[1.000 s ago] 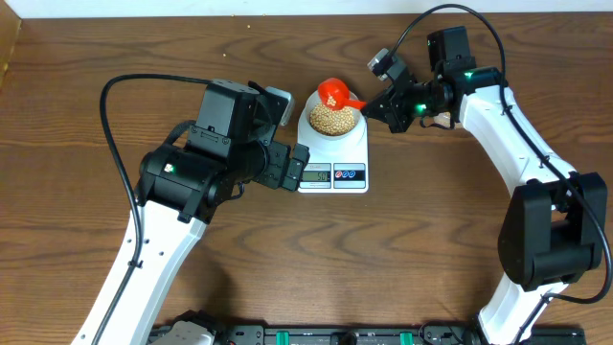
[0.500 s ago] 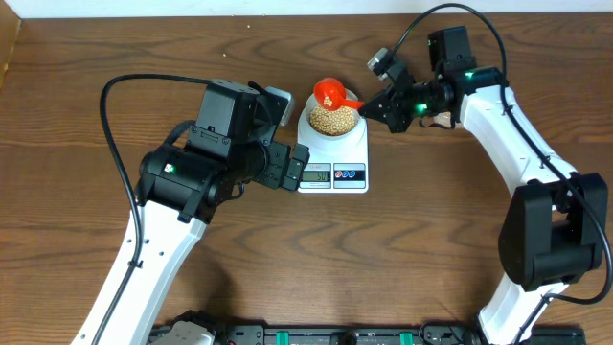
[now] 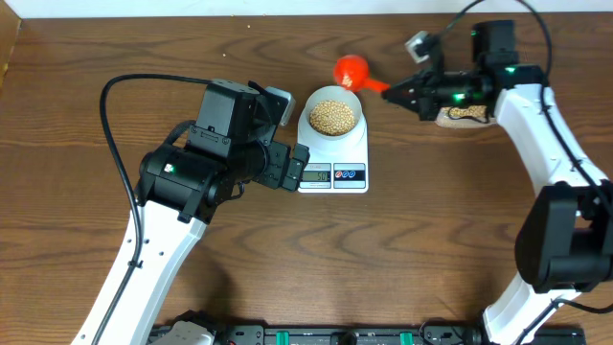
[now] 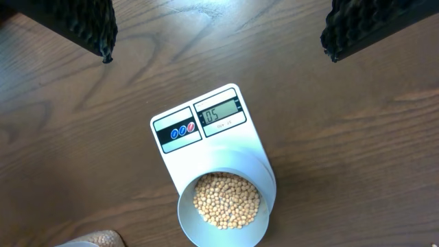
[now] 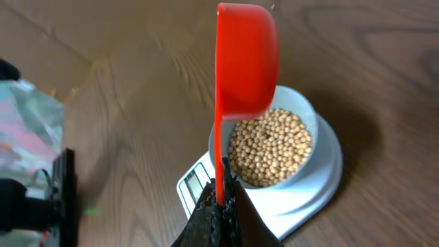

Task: Scoop item into bowl and weigh 50g on scale
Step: 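Carry the red scoop right to the soybean tub with the right gripper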

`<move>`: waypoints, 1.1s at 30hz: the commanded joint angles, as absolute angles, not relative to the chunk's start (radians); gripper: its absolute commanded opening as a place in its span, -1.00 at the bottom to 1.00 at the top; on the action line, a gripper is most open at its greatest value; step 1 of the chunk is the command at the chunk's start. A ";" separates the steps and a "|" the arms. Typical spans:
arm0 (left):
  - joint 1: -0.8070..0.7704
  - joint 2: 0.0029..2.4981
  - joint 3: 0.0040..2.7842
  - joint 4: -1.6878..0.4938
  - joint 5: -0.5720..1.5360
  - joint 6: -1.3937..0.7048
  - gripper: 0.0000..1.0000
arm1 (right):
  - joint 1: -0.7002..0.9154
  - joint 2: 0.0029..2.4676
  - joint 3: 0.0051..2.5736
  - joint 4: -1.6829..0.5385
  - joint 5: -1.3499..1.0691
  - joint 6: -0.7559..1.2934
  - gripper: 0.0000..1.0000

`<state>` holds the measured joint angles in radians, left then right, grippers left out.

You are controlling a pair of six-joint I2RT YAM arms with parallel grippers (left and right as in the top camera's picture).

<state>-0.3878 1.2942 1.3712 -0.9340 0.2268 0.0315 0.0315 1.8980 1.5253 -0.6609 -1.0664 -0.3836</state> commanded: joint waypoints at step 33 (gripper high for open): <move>-0.384 1.298 1.377 -0.934 0.217 0.048 0.96 | -0.310 1.778 1.551 -0.827 -0.408 -0.384 -0.98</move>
<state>-0.3878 1.2942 1.3712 -0.9340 0.2264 0.0315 -0.3489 1.8400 1.5311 -0.8379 -0.6270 -0.3428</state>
